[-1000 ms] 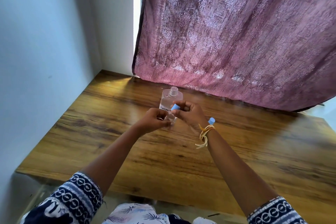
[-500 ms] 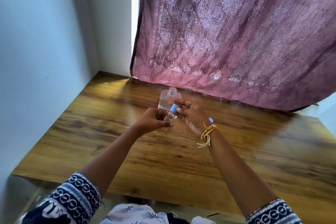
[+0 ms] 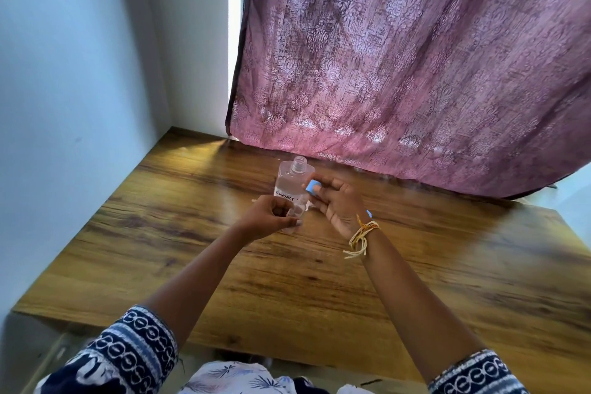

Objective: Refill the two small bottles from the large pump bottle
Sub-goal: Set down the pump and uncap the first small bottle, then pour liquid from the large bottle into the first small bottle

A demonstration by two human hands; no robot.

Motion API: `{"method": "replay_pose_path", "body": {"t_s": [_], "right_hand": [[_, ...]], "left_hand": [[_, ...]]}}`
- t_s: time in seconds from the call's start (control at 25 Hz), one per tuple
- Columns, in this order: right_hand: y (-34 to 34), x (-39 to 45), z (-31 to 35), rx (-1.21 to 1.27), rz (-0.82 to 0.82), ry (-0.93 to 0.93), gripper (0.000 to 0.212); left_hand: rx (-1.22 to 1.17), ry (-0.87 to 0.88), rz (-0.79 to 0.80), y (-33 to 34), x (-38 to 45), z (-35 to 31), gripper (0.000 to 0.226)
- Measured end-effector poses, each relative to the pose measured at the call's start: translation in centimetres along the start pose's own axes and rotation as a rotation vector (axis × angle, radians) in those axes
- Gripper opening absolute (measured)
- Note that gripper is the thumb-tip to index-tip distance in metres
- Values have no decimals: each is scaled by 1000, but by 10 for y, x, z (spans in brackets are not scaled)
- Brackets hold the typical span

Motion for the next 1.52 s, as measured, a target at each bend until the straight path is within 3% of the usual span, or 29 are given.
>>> {"method": "replay_pose_path", "body": {"t_s": [0.12, 0.2, 0.28, 0.4, 0.52, 0.6, 0.84, 0.96, 1.04, 1.16, 1.32, 1.4, 1.52], "right_hand": [[-18, 9, -11, 226, -162, 170, 20], [-31, 14, -22, 250, -264, 239, 18], [-45, 19, -34, 86, -353, 255, 15], [-65, 25, -53, -423, -413, 188, 16], [-69, 26, -66, -993, -322, -85, 7], [-65, 24, -76, -1203, -207, -217, 7], [-62, 27, -93, -1338, -67, -255, 28], [-59, 23, -87, -1443, -93, -306, 57], [-50, 22, -74, -1408, -179, -384, 68], [-30, 28, -54, -1089, -169, -454, 73], [-4, 50, -44, -806, -41, -277, 93], [5, 62, -41, -771, 20, -273, 87], [11, 78, -43, -804, 55, -360, 63]], "left_hand": [[24, -13, -20, 1, -1, 11, 32], [39, -33, -25, 4, -3, 21, 33], [66, -47, -38, 5, -7, 32, 34], [82, -90, -55, 4, -8, 51, 34], [115, -117, -59, 2, -8, 63, 34], [133, -118, -73, 0, -7, 68, 31], [199, -100, -101, -6, -4, 75, 40], [230, -103, -127, -11, -5, 74, 42], [232, -110, -156, -17, -3, 71, 44], [225, -73, -204, -27, 3, 66, 38], [197, -23, -316, -45, 10, 53, 33], [200, -13, -325, -51, 10, 46, 31], [183, 0, -325, -57, 9, 37, 29]]}}
Point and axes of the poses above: each hand's wrist, its own x-axis towards the middle knuckle, its own y-axis out of the palm, z = x × y, the point moved 4 cm from there along x, towards the middle knuckle, and after that the axes turned 10 degrees about -z, right-handed, at the moved point
